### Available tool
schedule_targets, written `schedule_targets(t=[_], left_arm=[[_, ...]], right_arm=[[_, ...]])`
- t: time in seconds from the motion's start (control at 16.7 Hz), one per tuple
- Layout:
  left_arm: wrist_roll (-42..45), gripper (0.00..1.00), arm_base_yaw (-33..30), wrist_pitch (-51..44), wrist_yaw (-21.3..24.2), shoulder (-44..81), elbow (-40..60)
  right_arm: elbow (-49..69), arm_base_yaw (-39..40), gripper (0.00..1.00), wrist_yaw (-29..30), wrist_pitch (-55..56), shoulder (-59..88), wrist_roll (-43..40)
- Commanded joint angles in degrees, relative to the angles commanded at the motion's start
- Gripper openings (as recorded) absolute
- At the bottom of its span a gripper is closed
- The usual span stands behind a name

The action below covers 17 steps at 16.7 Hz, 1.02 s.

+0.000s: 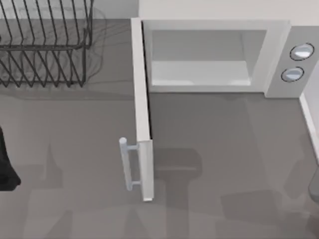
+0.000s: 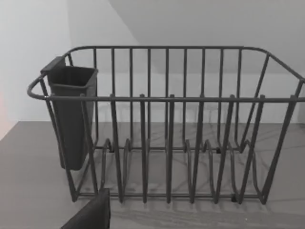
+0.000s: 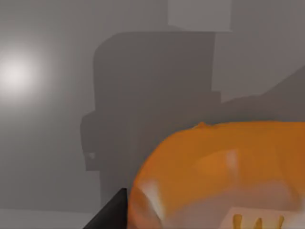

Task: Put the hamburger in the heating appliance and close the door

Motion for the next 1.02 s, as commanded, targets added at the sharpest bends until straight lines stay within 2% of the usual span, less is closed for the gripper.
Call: schedule_targets(t=[0.06, 0.12, 0.36, 0.72, 1.02], left_arm=[[0.00, 1.00, 0.00, 0.00, 0.00, 0.00, 0.00], [0.00, 1.00, 0.00, 0.00, 0.00, 0.00, 0.00], [0.00, 1.00, 0.00, 0.00, 0.00, 0.00, 0.00], [0.00, 1.00, 0.00, 0.00, 0.00, 0.00, 0.00], [0.00, 1.00, 0.00, 0.00, 0.00, 0.00, 0.00]], right_arm=[[0.00, 0.00, 0.00, 0.00, 0.00, 0.00, 0.00], [2.90, -0.11, 0.00, -0.83, -6.85, -4.09, 0.89], [6.27, -0.19, 0.00, -0.82, -11.13, -5.60, 0.59], [16.77, -0.35, 0.00, -0.82, -29.77, -11.72, 0.28], [19.91, -0.41, 0.00, -0.80, -33.91, -14.14, 0.44]])
